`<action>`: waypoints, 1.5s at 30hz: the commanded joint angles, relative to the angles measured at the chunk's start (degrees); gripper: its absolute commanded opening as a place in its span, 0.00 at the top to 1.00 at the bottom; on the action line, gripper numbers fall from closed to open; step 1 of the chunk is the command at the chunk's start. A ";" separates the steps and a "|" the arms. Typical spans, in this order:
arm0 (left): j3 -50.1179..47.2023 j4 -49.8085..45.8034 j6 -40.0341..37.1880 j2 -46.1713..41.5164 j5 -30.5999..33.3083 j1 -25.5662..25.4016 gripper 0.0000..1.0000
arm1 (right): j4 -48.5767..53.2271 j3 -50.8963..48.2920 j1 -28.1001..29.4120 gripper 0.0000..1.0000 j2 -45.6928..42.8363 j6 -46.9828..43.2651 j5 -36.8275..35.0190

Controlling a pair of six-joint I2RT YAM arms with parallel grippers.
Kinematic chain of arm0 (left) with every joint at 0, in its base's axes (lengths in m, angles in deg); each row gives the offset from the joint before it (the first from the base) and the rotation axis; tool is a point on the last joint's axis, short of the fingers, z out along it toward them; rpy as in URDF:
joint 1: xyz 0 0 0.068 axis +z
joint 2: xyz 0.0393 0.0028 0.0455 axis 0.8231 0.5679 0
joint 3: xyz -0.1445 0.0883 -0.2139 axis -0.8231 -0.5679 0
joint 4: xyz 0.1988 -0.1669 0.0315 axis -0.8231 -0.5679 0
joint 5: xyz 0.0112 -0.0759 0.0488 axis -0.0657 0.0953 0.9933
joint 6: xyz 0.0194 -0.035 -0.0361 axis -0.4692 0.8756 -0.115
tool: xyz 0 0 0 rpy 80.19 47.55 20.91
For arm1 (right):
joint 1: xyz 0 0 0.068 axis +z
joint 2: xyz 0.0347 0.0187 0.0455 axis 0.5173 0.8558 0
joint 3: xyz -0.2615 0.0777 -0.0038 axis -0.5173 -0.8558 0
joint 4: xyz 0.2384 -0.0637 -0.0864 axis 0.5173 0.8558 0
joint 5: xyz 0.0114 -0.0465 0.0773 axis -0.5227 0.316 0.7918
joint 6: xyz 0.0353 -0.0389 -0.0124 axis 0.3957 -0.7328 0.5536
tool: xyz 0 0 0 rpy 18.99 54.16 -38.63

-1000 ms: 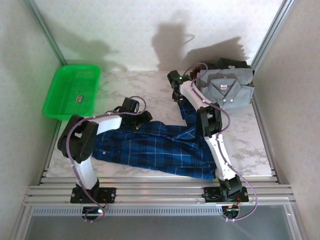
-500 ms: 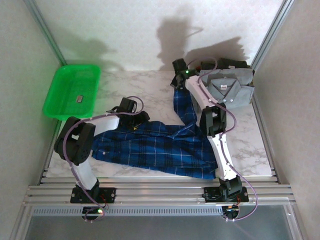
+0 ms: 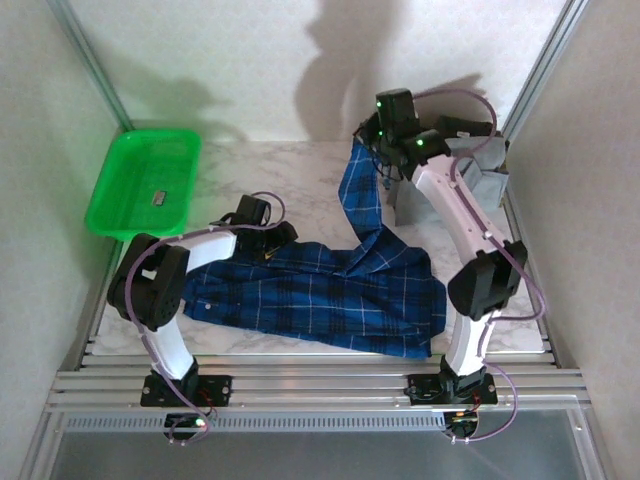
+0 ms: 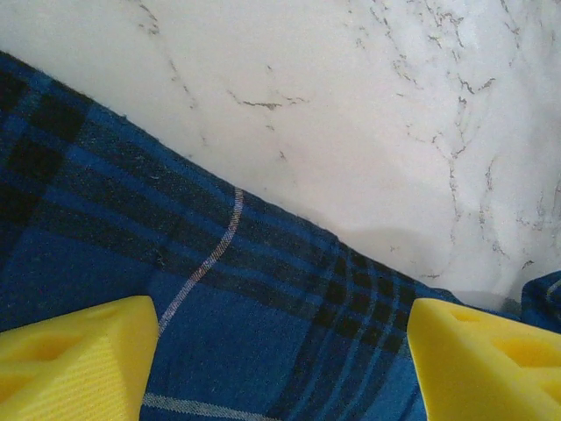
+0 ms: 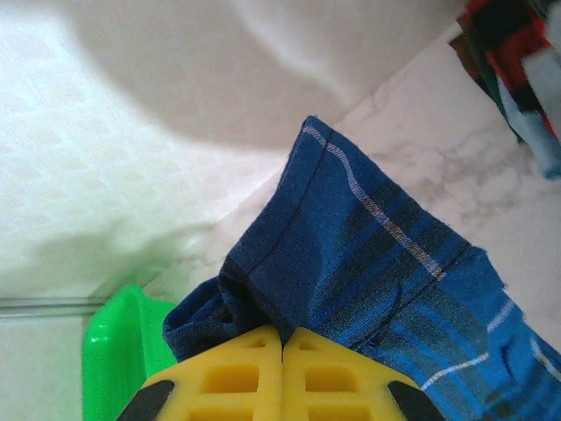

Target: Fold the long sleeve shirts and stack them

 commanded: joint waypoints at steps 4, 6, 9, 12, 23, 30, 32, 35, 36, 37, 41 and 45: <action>-0.41 0.55 -2.57 -0.81 -1.89 0.70 0.25 | -2.57 -15.21 4.19 1.00 -11.60 12.32 -8.16; 0.26 0.38 -3.16 -0.79 -2.38 0.63 0.25 | -2.27 -20.61 5.48 1.00 -15.99 15.85 -11.17; 1.12 -0.10 -4.15 -0.64 -3.01 0.64 0.25 | -0.41 -26.88 6.16 1.00 -21.59 18.47 -15.54; 1.82 -0.63 -5.40 -0.17 -3.98 0.65 0.25 | 3.47 -28.90 6.16 1.00 -25.82 18.51 -20.39; 2.92 -1.76 -8.68 0.82 -5.75 0.39 0.26 | 22.44 -25.40 5.74 0.92 -25.35 26.15 -32.92; 5.01 -2.60 -10.50 0.55 -5.55 -2.36 0.26 | 24.11 -27.01 2.25 0.92 -20.70 26.32 -31.55; 5.39 -2.98 -10.88 0.30 -5.14 -3.12 0.26 | 25.11 -24.52 2.09 0.92 -17.62 24.74 -31.41; 4.89 -2.87 -10.28 -1.01 -4.88 -4.02 0.27 | 22.88 -22.72 0.57 0.92 -14.47 20.30 -27.50; 4.71 -2.85 -10.05 -1.64 -4.68 -4.35 0.27 | 21.04 -22.71 0.13 0.93 -13.90 18.31 -25.44; 4.61 -2.83 -9.82 -2.41 -4.44 -4.79 0.27 | 20.33 -22.30 0.10 0.94 -13.47 17.40 -24.27; 2.99 -1.06 -6.65 -5.53 -3.31 -6.22 0.26 | 16.55 -19.02 0.05 0.95 -11.26 7.44 -15.52; -0.33 3.13 -0.81 -7.96 -2.29 -6.31 0.26 | 12.54 -21.85 0.87 0.96 -14.28 2.09 -7.64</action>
